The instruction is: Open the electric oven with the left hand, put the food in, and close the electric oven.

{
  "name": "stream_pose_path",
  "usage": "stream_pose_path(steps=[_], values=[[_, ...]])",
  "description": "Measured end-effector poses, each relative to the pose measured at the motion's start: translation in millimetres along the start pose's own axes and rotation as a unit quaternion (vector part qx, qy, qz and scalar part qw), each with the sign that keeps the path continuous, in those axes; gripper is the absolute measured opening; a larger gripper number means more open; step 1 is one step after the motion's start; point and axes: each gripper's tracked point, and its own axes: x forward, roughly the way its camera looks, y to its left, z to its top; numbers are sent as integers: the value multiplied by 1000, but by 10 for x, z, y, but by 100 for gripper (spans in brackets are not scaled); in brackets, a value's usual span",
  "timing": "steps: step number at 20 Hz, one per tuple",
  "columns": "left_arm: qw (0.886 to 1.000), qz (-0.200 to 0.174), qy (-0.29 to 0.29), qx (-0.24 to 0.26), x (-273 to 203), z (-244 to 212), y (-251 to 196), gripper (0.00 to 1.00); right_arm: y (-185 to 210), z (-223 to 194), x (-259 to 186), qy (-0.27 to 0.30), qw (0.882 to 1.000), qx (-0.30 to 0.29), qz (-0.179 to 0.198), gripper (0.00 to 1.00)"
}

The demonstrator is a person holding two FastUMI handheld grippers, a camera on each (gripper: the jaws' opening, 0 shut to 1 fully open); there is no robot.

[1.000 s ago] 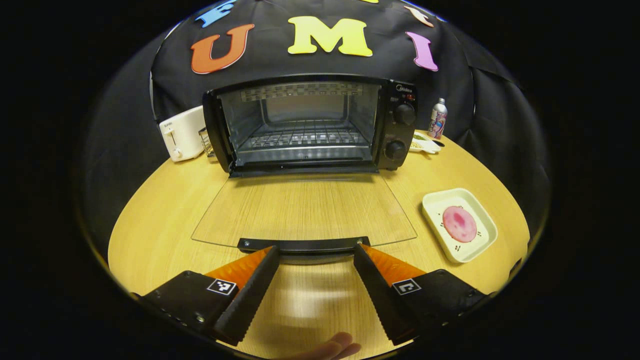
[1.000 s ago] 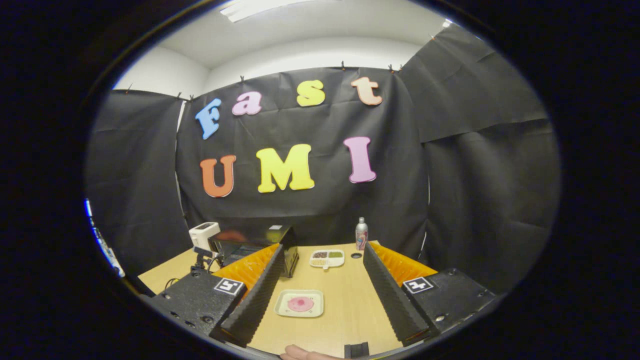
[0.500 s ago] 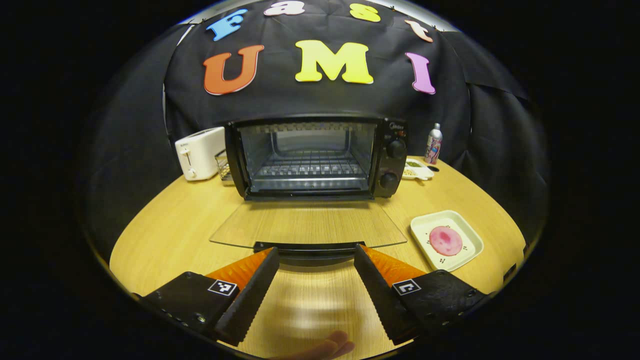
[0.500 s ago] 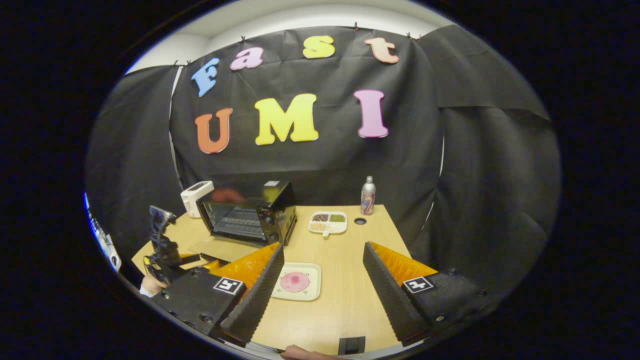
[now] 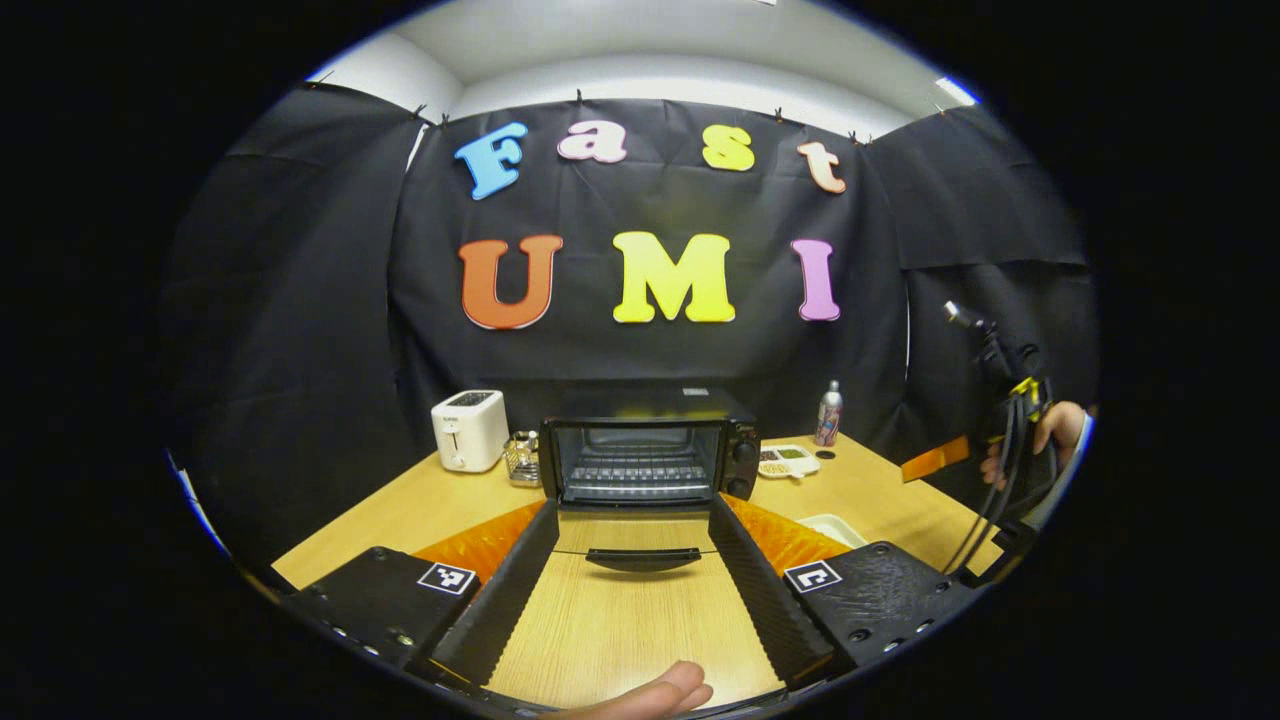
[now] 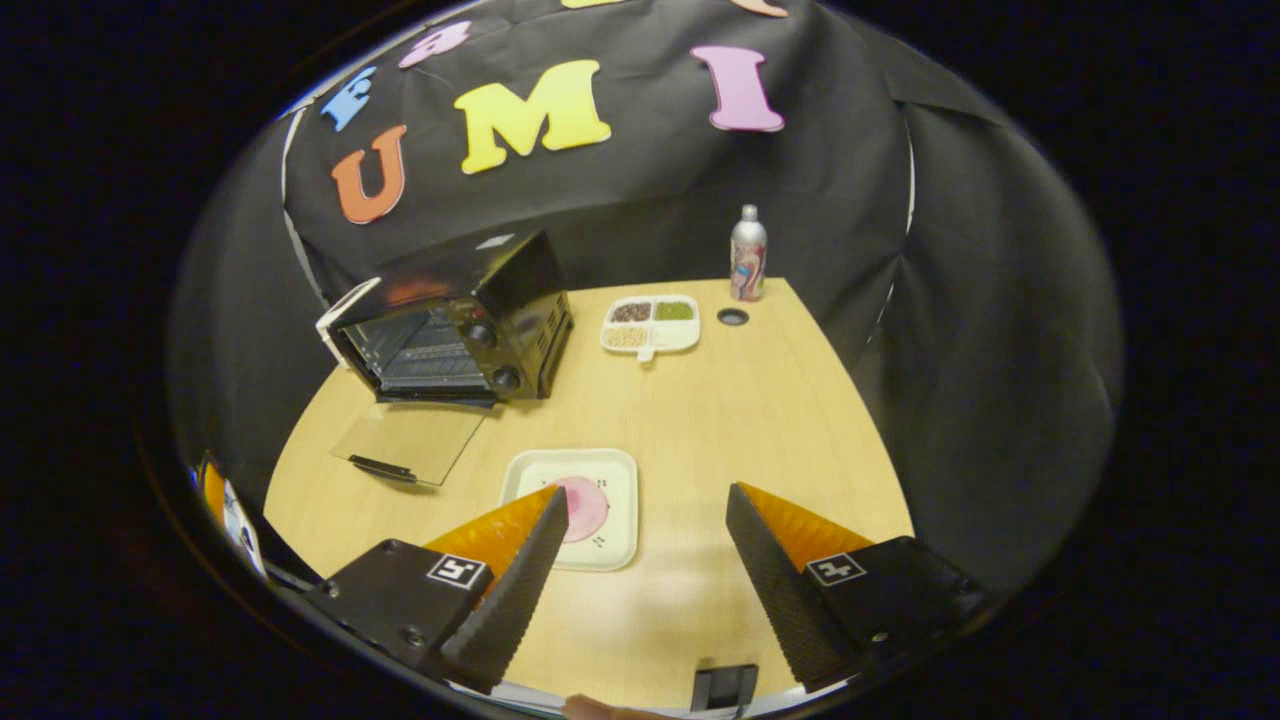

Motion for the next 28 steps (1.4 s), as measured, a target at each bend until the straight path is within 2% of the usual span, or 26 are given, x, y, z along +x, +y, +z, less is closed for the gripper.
stream_pose_path(steps=[1, 2, 3, 4, 5, 8, 10, 13, 15, 16, 18, 20, 25, 27, 28], values=[[1000, 2, -10, 1, -112, 76, 20, 96, -8, -13, 106, 12, 1000, 13, -2, 100], [1000, 1, -20, -1, -226, 128, 11, 96, -22, -33, 222, 26, 999, 22, -3, 100], [999, 2, -33, 2, -308, 194, 28, 96, -34, -89, 338, 39, 999, 22, -5, 95], [999, 7, -40, 4, -381, 235, 65, 96, -38, -118, 442, 52, 998, 19, -2, 97], [999, 13, -42, 5, -452, 249, 102, 96, -32, -145, 542, 65, 998, 17, 1, 91], [999, 11, -49, 0, -608, 345, 76, 96, 52, -344, 850, 124, 992, 28, 20, 85], [998, 4, -58, 19, -680, 377, 44, 96, 79, -490, 1001, 168, 985, 42, 28, 81], [997, 10, -63, 38, -740, 408, 74, 96, 196, -569, 1152, 202, 977, 46, 50, 71], [998, 7, -61, 28, -726, 427, 59, 96, 310, -689, 1195, 242, 965, 50, 87, 49], [998, 5, -57, 21, -723, 406, 51, 96, 324, -714, 1203, 257, 959, 62, 99, 31], [999, 12, -49, 15, -726, 392, 101, 96, 340, -677, 1245, 259, 954, 102, 114, 2], [998, 24, -48, 17, -711, 394, 184, 96, 322, -698, 1252, 265, 949, 97, 138, 4], [998, 29, -60, 21, -691, 513, 211, 96, 322, -688, 1233, 263, 944, 119, 161, 1], [998, 30, -51, 22, -674, 491, 230, 96, 285, -690, 1206, 261, 940, 139, 171, 4], [998, 27, -50, 24, -674, 486, 217, 96, 247, -674, 1191, 254, 940, 145, 175, 1]])
